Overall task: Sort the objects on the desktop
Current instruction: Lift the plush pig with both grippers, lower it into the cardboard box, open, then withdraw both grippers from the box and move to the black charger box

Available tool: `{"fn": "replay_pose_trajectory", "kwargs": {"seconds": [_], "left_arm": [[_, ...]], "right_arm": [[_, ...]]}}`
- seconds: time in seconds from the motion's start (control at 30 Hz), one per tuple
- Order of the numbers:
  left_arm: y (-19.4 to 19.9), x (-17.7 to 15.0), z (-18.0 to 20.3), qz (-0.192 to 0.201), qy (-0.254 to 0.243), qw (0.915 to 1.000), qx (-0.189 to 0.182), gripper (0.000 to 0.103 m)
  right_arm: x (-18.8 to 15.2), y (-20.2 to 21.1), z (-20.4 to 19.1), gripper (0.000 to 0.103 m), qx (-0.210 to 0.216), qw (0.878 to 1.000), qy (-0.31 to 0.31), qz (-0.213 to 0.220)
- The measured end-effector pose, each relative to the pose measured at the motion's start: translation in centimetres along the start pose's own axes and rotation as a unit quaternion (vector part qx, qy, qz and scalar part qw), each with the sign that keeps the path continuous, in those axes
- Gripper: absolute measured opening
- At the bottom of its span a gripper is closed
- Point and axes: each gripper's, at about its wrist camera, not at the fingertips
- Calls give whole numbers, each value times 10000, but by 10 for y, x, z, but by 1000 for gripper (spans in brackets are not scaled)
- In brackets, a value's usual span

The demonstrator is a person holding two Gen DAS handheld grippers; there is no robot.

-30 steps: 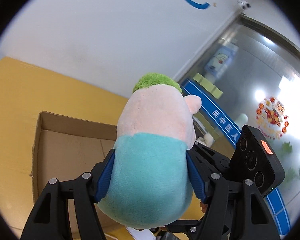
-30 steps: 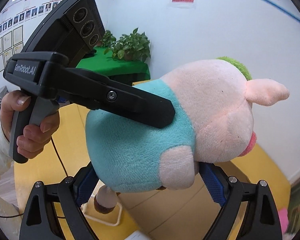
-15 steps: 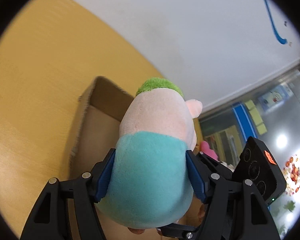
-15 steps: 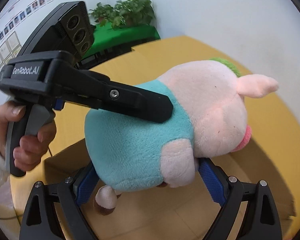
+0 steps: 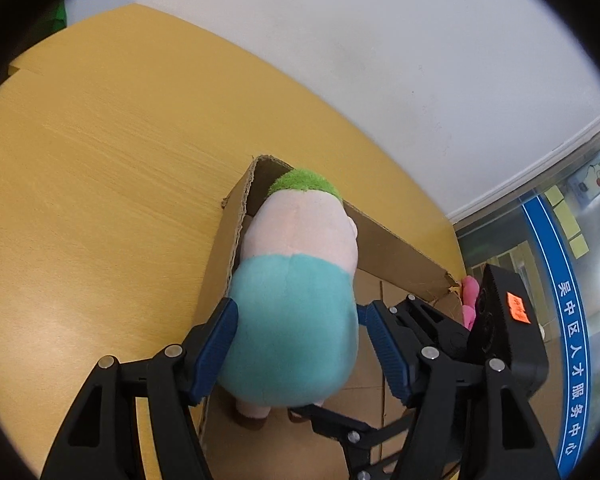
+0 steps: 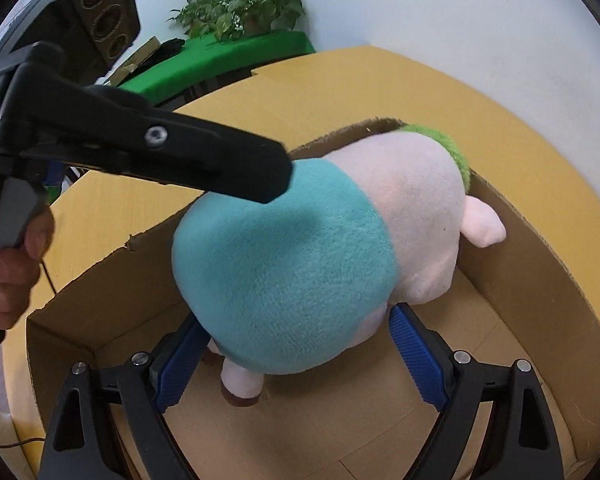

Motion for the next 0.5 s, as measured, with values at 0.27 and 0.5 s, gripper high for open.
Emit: {"fn": "replay_pose_trajectory", "kwargs": {"seconds": [0.27, 0.5], "left_arm": [[50, -32, 27, 380, -890, 9949, 300, 66], [82, -83, 57, 407, -1627, 9855, 255, 67]], "right_arm": [[-16, 21, -13, 93, -26, 9995, -246, 178], [-3, 88, -45, 102, -289, 9938, -749, 764]]}}
Point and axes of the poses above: each gripper's, at about its wrist camera, not at the fingertips, and y roughly against the way its jaws point, z to its right, x to its top, and after that the axes turned 1 degree about -z, right-handed
